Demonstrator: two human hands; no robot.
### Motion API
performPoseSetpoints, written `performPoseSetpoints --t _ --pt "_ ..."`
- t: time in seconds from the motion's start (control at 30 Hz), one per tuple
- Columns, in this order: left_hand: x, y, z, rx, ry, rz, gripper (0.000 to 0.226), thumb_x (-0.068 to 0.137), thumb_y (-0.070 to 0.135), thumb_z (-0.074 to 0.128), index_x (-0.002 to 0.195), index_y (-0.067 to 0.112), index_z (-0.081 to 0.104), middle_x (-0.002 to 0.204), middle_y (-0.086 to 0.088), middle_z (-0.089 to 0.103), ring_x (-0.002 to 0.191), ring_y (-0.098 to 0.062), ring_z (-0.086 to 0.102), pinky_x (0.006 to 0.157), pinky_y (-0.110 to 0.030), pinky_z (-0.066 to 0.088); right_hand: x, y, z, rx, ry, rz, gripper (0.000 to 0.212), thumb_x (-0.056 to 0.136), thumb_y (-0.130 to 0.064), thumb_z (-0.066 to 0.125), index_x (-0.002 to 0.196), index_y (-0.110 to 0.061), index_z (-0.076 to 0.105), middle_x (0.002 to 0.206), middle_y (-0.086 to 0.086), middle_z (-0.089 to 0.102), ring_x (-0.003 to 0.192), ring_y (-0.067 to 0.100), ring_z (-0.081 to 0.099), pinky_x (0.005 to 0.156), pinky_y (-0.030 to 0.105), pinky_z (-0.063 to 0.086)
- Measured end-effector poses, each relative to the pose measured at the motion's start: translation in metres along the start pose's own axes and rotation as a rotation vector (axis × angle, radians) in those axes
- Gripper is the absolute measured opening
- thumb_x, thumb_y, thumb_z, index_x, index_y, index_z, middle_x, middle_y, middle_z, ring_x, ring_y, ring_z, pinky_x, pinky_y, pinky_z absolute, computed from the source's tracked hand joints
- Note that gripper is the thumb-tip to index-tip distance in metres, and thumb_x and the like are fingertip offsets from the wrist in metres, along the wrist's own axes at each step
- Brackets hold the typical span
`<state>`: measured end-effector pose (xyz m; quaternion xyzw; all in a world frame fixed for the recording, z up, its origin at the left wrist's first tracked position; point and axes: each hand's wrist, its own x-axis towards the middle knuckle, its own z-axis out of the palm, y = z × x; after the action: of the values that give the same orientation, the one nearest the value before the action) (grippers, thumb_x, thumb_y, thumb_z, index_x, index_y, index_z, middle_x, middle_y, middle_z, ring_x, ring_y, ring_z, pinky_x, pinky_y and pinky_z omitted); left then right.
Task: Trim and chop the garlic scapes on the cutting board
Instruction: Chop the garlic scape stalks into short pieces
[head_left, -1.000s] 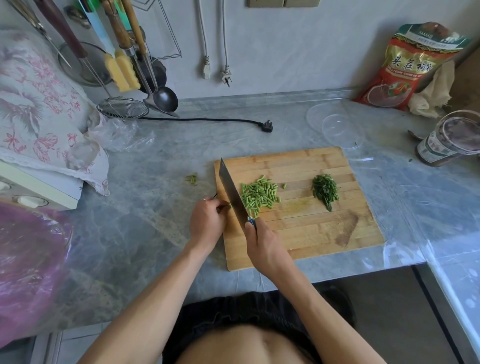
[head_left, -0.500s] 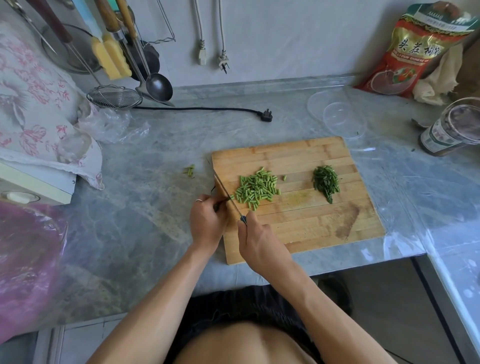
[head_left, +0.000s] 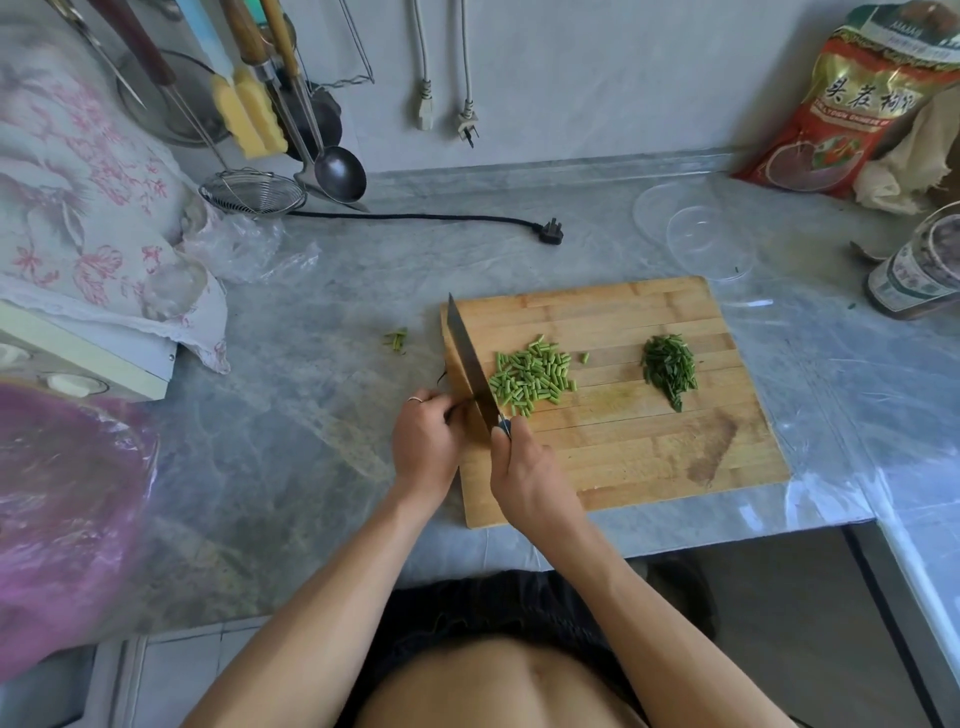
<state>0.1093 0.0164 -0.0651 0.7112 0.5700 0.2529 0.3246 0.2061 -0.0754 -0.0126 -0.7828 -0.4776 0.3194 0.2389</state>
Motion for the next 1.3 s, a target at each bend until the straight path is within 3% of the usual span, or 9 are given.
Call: performPoseSetpoints --t 0.1,0.2,0.37,0.57,0.67,0.87,0.97,1.17,1.3 --pt "0.002 -0.001 0.002 0.024 -0.002 0.016 0.018 0.087 0.013 0.065 0.091 0.023 0.079 0.08 0.004 0.058 0.073 -0.018 0.06 0.059 -0.031 0.046 0.004 -0.002 -0.002 0.058 0.023 0.058 0.021 0.105 -0.028 0.031 0.098 -0.011 0.042 0.062 -0.004 0.042 0.045 0.013 0.037 0.042 0.026 0.028" --pt "0.001 0.004 0.003 0.013 -0.008 0.02 0.018 0.087 0.013 0.063 0.088 0.022 0.079 0.077 0.006 0.054 0.07 -0.017 0.058 0.058 -0.032 0.046 0.011 -0.011 -0.009 0.164 0.06 0.141 0.027 0.105 -0.033 0.029 0.096 -0.011 0.041 0.066 -0.001 0.048 0.055 0.02 0.044 0.05 0.034 0.024" --pt "0.004 0.001 0.003 0.047 -0.028 0.035 0.018 0.087 0.014 0.063 0.088 0.023 0.078 0.08 0.003 0.056 0.071 -0.018 0.059 0.059 -0.031 0.047 0.018 -0.018 -0.016 0.184 0.017 0.138 0.029 0.105 -0.035 0.03 0.093 -0.011 0.041 0.076 0.006 0.053 0.067 0.03 0.05 0.059 0.033 0.03" --pt "0.002 -0.005 -0.004 -0.032 -0.032 0.066 0.019 0.088 0.014 0.063 0.093 0.024 0.078 0.08 0.006 0.064 0.073 -0.005 0.056 0.061 -0.012 0.038 0.003 -0.005 -0.027 0.143 0.016 0.066 0.029 0.104 -0.033 0.032 0.087 -0.013 0.042 0.065 0.002 0.052 0.055 0.02 0.046 0.046 0.028 0.028" --pt "0.001 -0.006 -0.001 -0.045 0.009 0.074 0.015 0.088 0.011 0.063 0.095 0.016 0.076 0.086 0.001 0.072 0.078 -0.011 0.063 0.068 -0.021 0.046 -0.005 0.001 -0.026 0.11 0.008 0.029 0.028 0.104 -0.031 0.035 0.084 -0.013 0.041 0.06 0.002 0.05 0.049 0.019 0.043 0.041 0.023 0.025" --pt "0.002 -0.007 0.005 -0.054 0.037 0.045 0.013 0.089 0.008 0.063 0.094 0.012 0.074 0.085 -0.003 0.071 0.079 -0.015 0.064 0.069 -0.028 0.05 -0.012 0.0 -0.017 0.06 -0.036 0.019 0.029 0.104 -0.032 0.035 0.076 -0.021 0.033 0.057 0.001 0.043 0.046 0.018 0.038 0.044 0.029 0.025" --pt "0.001 -0.007 0.005 -0.073 0.032 0.027 0.016 0.089 0.007 0.062 0.095 0.014 0.075 0.085 -0.002 0.071 0.079 -0.012 0.063 0.069 -0.023 0.048 -0.014 -0.003 -0.015 0.025 -0.053 0.022 0.028 0.104 -0.037 0.033 0.084 -0.016 0.036 0.058 0.004 0.045 0.046 0.02 0.04 0.044 0.033 0.027" --pt "-0.002 -0.008 0.01 -0.031 0.022 0.016 0.02 0.086 0.009 0.058 0.086 0.018 0.075 0.077 -0.004 0.062 0.072 -0.018 0.059 0.059 -0.037 0.048 -0.014 -0.008 -0.005 -0.099 -0.041 -0.029 0.03 0.104 -0.038 0.028 0.104 -0.01 0.039 0.059 0.008 0.047 0.047 0.028 0.044 0.043 0.034 0.034" --pt "-0.004 -0.003 0.009 -0.062 0.027 0.019 0.018 0.085 0.014 0.056 0.083 0.014 0.075 0.078 -0.006 0.061 0.074 -0.021 0.059 0.061 -0.04 0.049 -0.007 -0.004 0.007 -0.129 -0.018 -0.041 0.038 0.102 -0.043 0.022 0.105 -0.009 0.039 0.061 0.003 0.04 0.043 0.024 0.037 0.041 0.032 0.026"
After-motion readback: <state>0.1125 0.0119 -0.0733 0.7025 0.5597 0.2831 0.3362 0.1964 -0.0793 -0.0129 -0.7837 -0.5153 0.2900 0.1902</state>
